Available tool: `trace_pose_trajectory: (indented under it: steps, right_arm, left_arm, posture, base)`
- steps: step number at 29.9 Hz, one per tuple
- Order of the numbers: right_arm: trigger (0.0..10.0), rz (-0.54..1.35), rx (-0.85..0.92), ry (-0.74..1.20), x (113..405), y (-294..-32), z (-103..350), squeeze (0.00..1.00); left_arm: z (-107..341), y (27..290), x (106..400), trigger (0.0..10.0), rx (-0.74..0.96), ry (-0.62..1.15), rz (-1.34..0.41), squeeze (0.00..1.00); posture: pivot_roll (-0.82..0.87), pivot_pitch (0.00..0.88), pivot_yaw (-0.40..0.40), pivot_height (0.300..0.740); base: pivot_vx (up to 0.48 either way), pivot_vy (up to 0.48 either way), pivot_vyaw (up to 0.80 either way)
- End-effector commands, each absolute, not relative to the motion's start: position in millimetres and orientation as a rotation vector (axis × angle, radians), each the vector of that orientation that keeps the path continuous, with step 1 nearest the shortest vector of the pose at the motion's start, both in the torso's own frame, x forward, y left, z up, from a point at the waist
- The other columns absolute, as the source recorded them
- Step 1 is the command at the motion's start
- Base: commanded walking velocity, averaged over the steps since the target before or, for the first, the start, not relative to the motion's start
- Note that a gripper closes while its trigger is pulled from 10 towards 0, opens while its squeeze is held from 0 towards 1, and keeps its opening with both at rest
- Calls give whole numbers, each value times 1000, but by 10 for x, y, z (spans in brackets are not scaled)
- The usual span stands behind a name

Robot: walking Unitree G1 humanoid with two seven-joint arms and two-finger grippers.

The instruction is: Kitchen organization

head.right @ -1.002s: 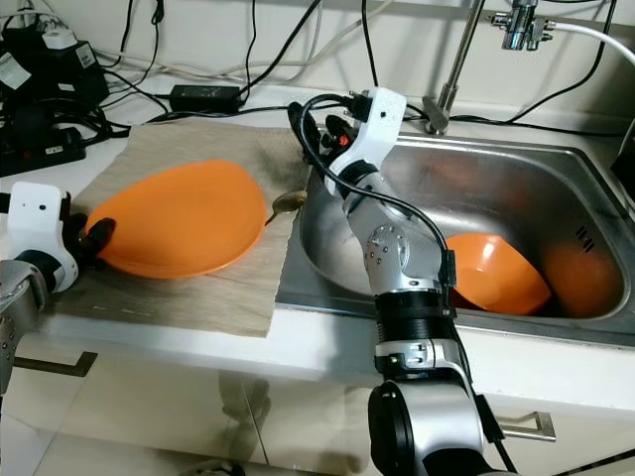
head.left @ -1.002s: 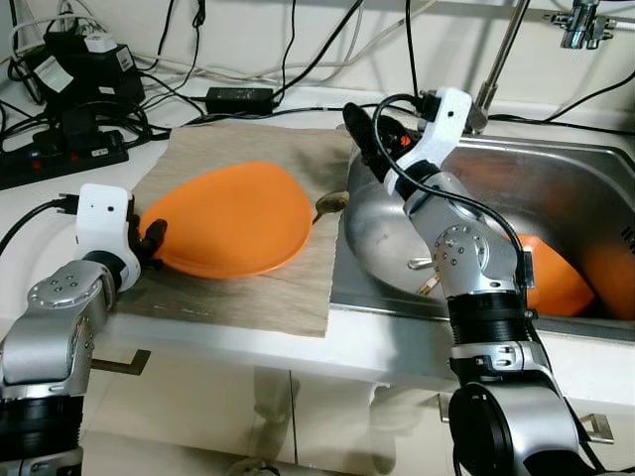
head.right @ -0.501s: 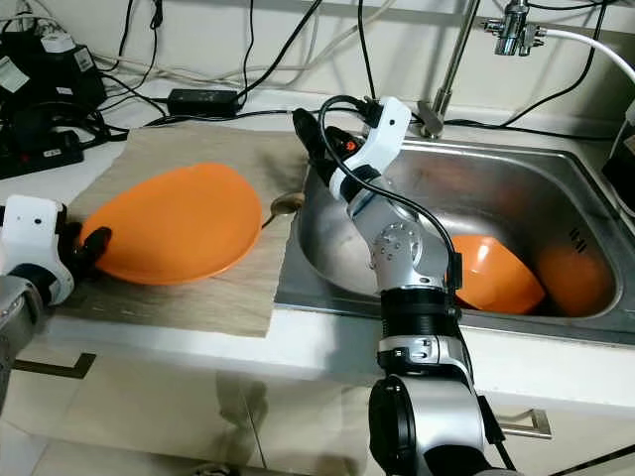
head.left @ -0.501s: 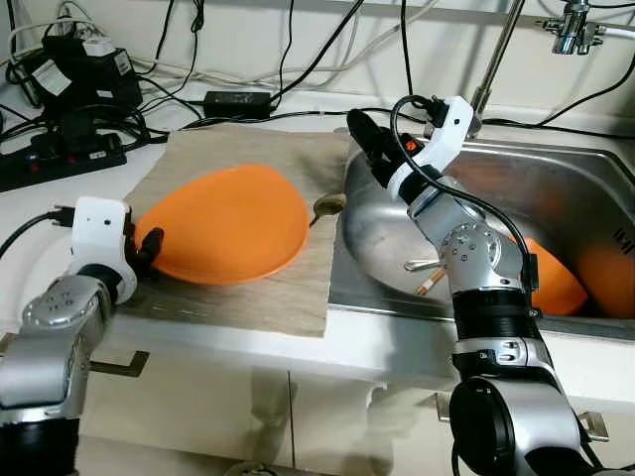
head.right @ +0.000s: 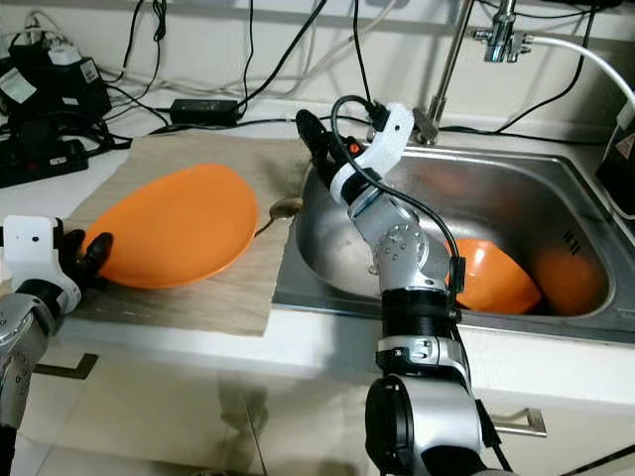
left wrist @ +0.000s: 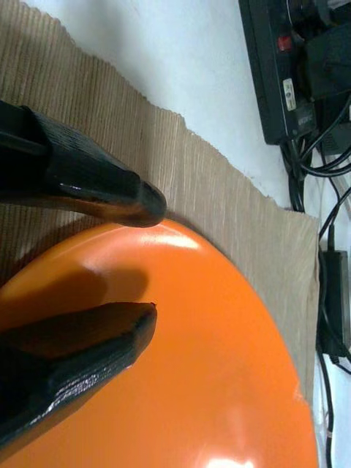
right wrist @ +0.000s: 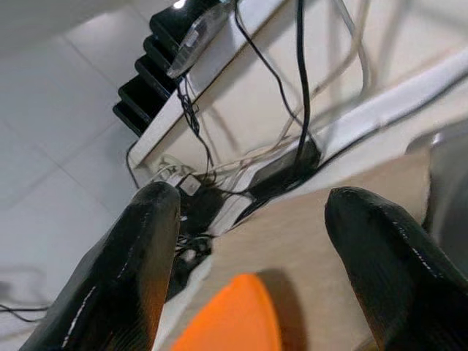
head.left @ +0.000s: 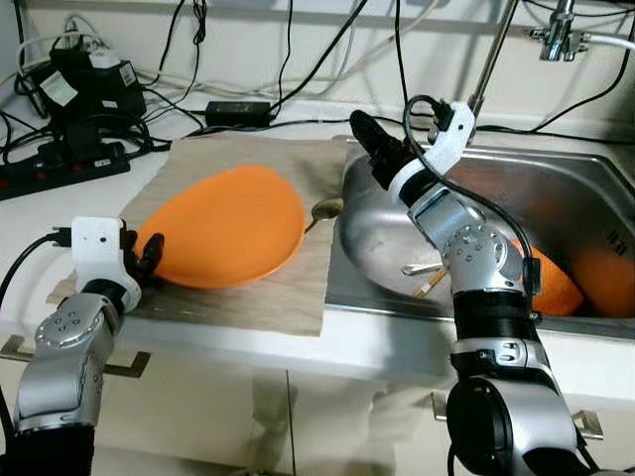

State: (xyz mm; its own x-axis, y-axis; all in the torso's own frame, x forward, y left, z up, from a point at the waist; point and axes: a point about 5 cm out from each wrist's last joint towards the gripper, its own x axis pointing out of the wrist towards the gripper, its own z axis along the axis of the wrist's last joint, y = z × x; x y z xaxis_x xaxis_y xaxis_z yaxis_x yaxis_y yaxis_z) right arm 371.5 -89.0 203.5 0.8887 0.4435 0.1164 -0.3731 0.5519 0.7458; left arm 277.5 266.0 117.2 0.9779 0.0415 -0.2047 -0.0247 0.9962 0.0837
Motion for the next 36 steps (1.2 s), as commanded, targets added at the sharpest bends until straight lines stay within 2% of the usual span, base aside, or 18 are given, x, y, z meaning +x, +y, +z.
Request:
trace_pose_trajectory:
  steps: [1, 5, 17, 24, 36]
  right_arm:
    - [10000, 508, 945, 138, 3735, -810, 2000, 0]
    - [10000, 515, 1037, 206, 3752, -744, 1894, 0]
    - [10000, 533, 1033, 385, 3721, -474, 1546, 0]
    - [10000, 655, 1042, 453, 3629, -178, 1517, 0]
    - [10000, 754, 1034, 492, 3531, 115, 1466, 0]
  left_arm:
    - [620, 2634, 2585, 10000, 51, 451, 33, 0]
    - [616, 2634, 2601, 10000, 54, 440, 30, 0]
    - [650, 2643, 2619, 10000, 56, 417, 29, 0]
    - [657, 2656, 2619, 10000, 55, 415, 34, 0]
    - [678, 2646, 2639, 10000, 58, 408, 28, 0]
  posture:
    - [44, 0, -35, 740]
    - [49, 0, -38, 740]
    - [66, 0, -39, 740]
    - [70, 0, -42, 740]
    - [85, 0, -45, 740]
  base:
    - [0, 0, 0]
    - [0, 0, 0]
    - [0, 0, 0]
    - [0, 0, 0]
    - [0, 0, 0]
